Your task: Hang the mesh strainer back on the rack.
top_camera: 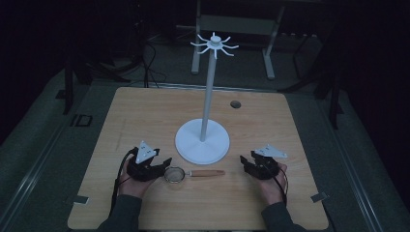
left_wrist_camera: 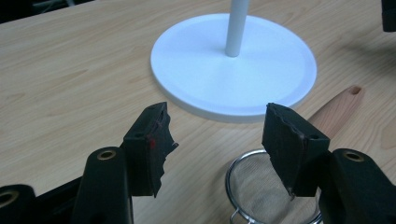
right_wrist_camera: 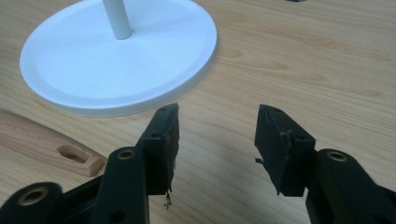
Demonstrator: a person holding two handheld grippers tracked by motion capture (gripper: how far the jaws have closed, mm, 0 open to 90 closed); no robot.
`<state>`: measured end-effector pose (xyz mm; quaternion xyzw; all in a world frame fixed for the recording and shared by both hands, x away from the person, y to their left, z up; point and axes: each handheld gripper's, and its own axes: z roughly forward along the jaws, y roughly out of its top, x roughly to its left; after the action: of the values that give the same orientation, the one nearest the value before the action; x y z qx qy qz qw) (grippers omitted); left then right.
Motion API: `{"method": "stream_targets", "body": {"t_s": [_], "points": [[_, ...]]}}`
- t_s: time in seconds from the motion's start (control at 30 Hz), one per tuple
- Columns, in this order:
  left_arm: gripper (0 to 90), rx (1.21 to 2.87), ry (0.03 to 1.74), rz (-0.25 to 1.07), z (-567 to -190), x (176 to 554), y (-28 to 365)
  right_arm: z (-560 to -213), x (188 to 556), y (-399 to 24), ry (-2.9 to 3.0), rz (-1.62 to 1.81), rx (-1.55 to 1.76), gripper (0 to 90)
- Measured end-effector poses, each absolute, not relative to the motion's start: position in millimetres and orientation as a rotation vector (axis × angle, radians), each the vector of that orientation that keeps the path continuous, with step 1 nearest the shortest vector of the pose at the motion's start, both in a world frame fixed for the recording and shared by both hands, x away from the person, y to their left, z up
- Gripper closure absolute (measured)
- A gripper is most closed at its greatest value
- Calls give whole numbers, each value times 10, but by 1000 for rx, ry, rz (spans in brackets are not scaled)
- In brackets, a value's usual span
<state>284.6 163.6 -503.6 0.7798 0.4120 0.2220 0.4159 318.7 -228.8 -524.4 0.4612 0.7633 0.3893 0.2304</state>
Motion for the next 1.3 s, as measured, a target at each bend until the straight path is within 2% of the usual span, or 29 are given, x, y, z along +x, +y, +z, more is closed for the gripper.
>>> {"method": "stream_targets", "body": {"t_s": [0.23, 0.3, 0.37, 0.5, 0.73, 1.3], "points": [[409, 2026, 1008, 509, -5004, 2951, 1581, -5231, 3183, -2336, 2090, 1070, 1281, 474], [411, 2039, 998, 504, -4995, 2982, 1569, -5227, 3184, -2355, 2090, 1065, 1290, 492], [418, 2053, 985, 499, -4984, 3006, 1559, -5220, 3176, -2396, 2069, 1089, 1305, 567], [439, 2082, 951, 482, -4953, 3050, 1535, -5211, 3167, -2424, 2065, 1105, 1301, 586], [491, 2159, 880, 435, -4885, 3121, 1441, -5197, 3172, -2503, 2058, 1111, 1314, 577], [512, 2242, 824, 362, -4843, 3221, 1237, -5177, 3183, -2635, 2026, 1109, 1340, 537]]}}
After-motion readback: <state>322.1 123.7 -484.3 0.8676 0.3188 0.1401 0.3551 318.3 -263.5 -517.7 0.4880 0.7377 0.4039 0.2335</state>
